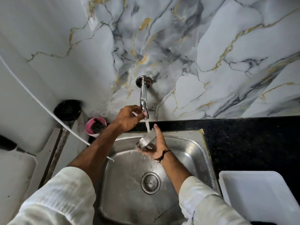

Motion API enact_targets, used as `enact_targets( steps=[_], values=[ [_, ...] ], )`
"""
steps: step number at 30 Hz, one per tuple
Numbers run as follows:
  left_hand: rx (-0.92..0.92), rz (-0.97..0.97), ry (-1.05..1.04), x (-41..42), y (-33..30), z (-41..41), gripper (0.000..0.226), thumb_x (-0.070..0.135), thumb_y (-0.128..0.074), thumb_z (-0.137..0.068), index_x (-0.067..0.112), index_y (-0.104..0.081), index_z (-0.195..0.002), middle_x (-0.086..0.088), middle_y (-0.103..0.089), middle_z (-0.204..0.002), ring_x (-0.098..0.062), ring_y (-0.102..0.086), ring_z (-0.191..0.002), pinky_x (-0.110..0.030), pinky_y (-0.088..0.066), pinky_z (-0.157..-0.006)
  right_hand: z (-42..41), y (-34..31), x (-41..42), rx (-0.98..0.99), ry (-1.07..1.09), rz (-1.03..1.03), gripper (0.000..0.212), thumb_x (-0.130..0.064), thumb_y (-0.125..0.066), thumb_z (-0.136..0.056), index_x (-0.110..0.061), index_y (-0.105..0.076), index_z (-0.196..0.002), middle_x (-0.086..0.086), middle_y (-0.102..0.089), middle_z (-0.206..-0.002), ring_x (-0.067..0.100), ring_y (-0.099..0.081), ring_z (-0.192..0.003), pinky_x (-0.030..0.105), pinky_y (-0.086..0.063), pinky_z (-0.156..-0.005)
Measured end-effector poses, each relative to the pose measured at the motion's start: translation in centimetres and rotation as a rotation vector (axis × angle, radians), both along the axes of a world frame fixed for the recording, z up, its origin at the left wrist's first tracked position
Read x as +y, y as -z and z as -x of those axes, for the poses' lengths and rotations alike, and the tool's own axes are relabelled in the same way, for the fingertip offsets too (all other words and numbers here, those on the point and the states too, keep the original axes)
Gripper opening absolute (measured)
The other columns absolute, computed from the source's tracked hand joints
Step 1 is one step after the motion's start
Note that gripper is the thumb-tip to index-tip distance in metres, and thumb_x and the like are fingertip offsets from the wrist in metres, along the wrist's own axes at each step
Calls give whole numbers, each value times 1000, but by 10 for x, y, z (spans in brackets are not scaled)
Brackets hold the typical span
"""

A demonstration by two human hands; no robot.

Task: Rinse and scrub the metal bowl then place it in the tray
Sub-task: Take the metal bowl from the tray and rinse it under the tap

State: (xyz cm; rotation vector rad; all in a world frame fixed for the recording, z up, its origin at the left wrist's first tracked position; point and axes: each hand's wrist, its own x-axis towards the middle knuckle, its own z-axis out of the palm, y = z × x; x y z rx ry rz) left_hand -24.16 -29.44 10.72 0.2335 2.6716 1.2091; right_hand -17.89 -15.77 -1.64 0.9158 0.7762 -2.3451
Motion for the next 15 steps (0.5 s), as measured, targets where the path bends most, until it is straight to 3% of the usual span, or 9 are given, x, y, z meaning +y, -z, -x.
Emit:
enact_targets(
  steps=[2,3,6,8,10,12,15],
  values=[
    [64,109,-64,6,-2,-2,25,53,-78,-86,30,-71,-91,19,-68,-78,1,-62,-69,-16,-45,-59,-6,4,1,22,-78,-52,93,-75,-77,-73,-5,-64,-134,21,-68,-117,40,-67,-101,56,-51,-112],
    [89,159,-114,12,-2,-3,32,57,-78,-83,26,-70,-91,14,-68,-78,-3,-63,-71,-19,-49,-61,-9,5,2,32,-105,-68,93,-75,-76,-73,-5,-65,-134,20,-70,-120,39,-67,-105,56,-49,-113],
    [178,273,-270,29,-2,-8,46,62,-72,-77,17,-66,-85,-2,-70,-77,-25,-68,-76,-37,-59,-72,-16,4,12,46,-141,-147,85,-74,-78,-73,-14,-70,-132,17,-82,-111,38,-79,-96,54,-60,-98],
    [184,187,-321,30,3,-14,46,63,-70,-74,18,-63,-82,-4,-70,-78,-27,-67,-76,-38,-58,-71,-21,0,21,69,-163,-237,78,-75,-82,-68,-22,-74,-124,12,-85,-102,36,-82,-97,60,-60,-96],
    [56,-49,-338,23,14,-22,53,70,-67,-72,20,-62,-87,-4,-72,-86,-26,-68,-81,-40,-58,-76,-26,-8,33,96,-179,-303,74,-74,-86,-63,-26,-75,-118,7,-85,-100,34,-81,-101,61,-59,-98],
    [-185,-260,-308,17,31,-38,65,77,-62,-69,22,-63,-104,-10,-74,-106,-27,-70,-96,-46,-59,-87,-32,-16,47,124,-210,-321,76,-74,-88,-61,-25,-76,-117,3,-83,-100,31,-78,-99,56,-56,-107],
    [-542,-262,-94,16,51,-68,79,90,-61,-64,35,-62,-122,-2,-71,-123,-24,-71,-106,-40,-53,-79,-43,-25,62,188,-290,-398,90,-80,-80,-66,-18,-73,-130,15,-77,-126,36,-73,-121,54,-47,-118]
  ],
)
